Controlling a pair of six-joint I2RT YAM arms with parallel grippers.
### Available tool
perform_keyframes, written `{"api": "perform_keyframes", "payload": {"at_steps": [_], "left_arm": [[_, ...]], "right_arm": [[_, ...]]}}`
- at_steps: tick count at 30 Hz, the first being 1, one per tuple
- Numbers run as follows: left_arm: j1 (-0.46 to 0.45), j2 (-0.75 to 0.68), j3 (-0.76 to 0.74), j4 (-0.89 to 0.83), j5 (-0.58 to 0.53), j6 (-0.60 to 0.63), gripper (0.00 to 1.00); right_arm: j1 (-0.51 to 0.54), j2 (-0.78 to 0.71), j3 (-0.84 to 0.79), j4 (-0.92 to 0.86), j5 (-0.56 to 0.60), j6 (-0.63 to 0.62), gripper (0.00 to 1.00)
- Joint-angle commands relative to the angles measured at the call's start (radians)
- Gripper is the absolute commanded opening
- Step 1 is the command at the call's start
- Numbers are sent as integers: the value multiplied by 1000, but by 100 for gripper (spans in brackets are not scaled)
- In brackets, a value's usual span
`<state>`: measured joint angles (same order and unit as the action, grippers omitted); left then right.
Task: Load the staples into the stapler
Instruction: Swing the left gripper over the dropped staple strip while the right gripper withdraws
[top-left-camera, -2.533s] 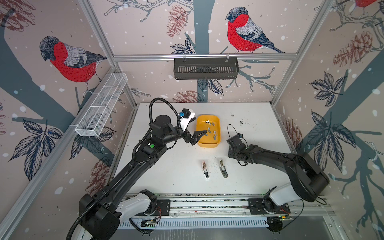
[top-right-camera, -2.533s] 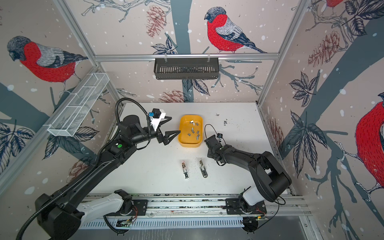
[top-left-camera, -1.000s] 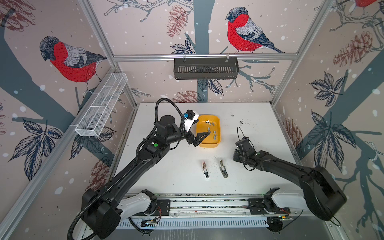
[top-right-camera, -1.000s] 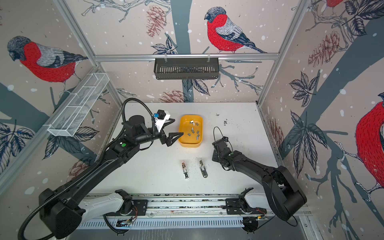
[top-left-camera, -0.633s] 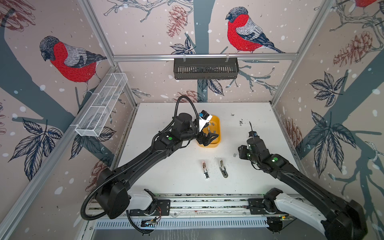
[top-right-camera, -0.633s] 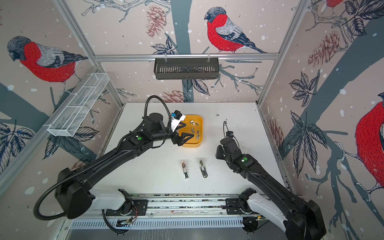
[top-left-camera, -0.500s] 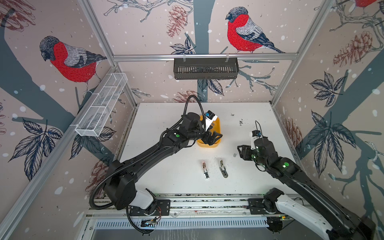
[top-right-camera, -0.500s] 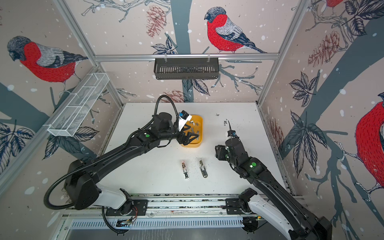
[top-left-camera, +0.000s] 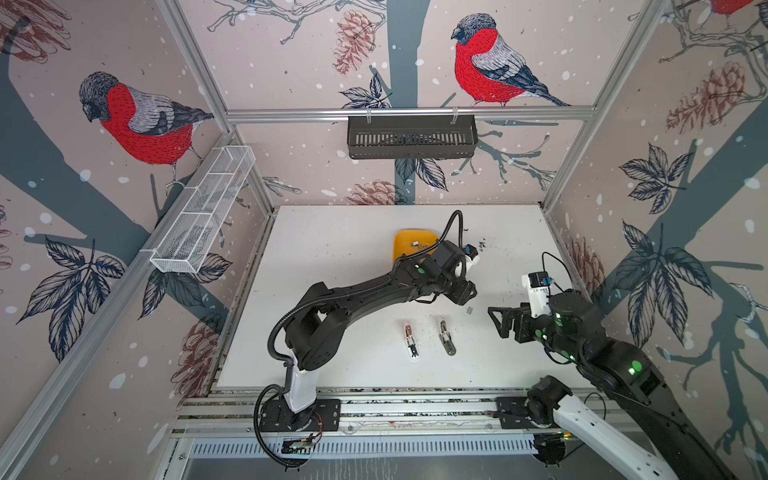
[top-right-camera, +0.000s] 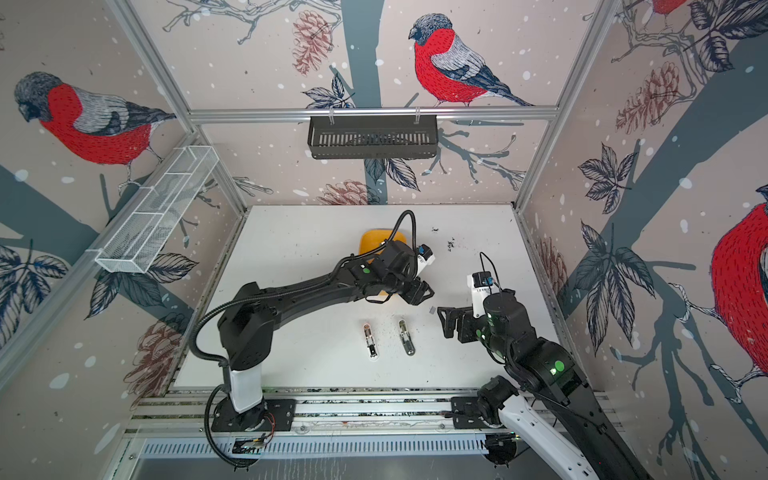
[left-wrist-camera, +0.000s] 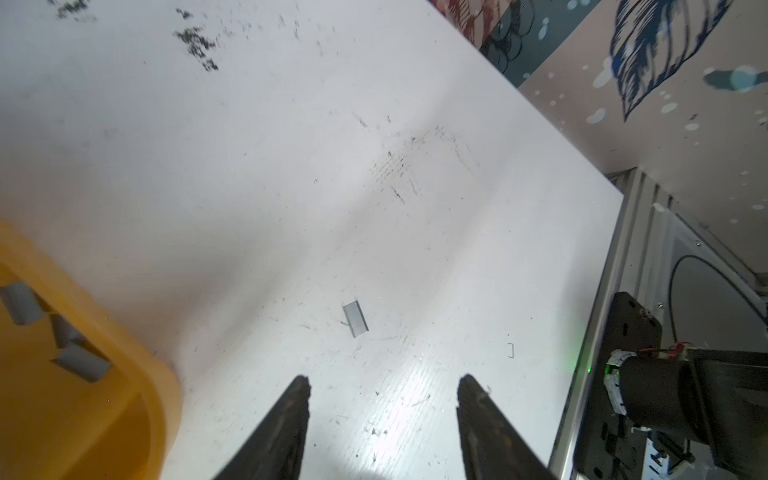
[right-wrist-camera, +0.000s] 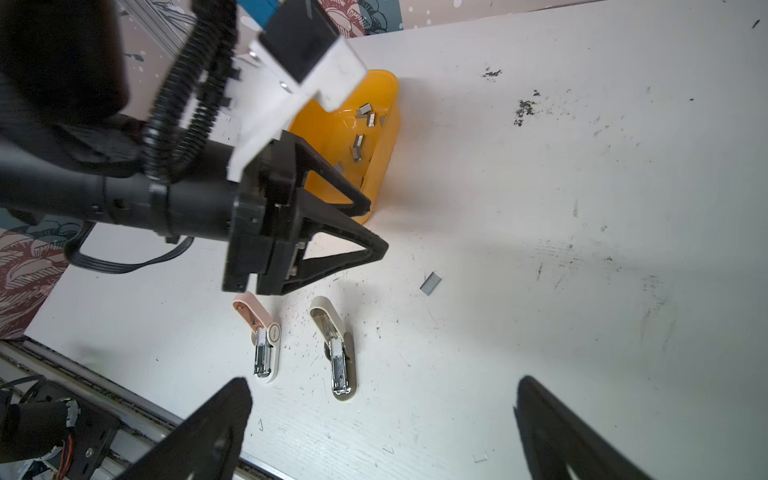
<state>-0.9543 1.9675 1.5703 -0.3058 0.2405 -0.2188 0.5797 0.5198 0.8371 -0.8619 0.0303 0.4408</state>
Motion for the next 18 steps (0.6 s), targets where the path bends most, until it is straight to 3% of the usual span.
{"api": "perform_keyframes", "payload": {"at_steps": [1,8,18], "left_arm": [[-17,65,65,-93,-40,-22,54],[-24,175,149,-158,-70,-36,39],[-41,287,260,-255,-84,-63,32]], "right_arm": [[2,-6,8,-41,-3,-32,100],[3,-10,-6,-13,-17,-43,100],[3,-20,-9,-8,-12,-44,99]]}}
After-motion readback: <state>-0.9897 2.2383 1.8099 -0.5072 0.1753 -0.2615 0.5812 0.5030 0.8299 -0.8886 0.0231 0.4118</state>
